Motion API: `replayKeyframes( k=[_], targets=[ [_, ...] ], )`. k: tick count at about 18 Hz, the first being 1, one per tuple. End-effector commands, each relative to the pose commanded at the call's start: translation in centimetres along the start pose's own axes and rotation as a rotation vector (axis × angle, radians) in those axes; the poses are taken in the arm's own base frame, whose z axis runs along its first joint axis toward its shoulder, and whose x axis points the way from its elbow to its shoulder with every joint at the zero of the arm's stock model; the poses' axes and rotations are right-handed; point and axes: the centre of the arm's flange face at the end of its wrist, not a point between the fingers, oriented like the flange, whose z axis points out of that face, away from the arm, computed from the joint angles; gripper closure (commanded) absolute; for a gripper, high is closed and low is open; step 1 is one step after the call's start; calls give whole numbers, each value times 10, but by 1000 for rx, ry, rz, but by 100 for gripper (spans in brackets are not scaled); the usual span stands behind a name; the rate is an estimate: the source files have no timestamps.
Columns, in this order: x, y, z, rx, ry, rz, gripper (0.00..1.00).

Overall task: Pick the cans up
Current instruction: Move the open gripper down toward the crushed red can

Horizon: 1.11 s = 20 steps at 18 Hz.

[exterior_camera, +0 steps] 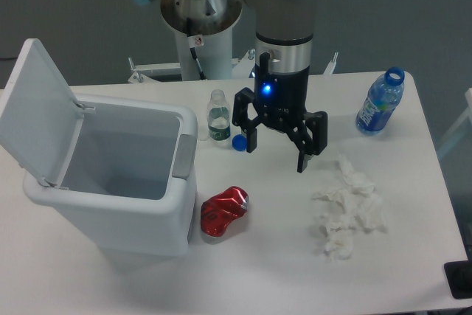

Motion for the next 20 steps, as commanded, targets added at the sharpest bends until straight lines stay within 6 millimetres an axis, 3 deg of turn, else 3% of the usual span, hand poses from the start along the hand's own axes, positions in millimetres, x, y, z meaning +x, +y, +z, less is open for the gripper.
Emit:
replayKeyframes(
  k=[9, 20],
  targets=[
    [0, 9, 12, -69, -16, 20, 0],
    [35, 31, 71, -125, 104, 10, 0]
  ],
)
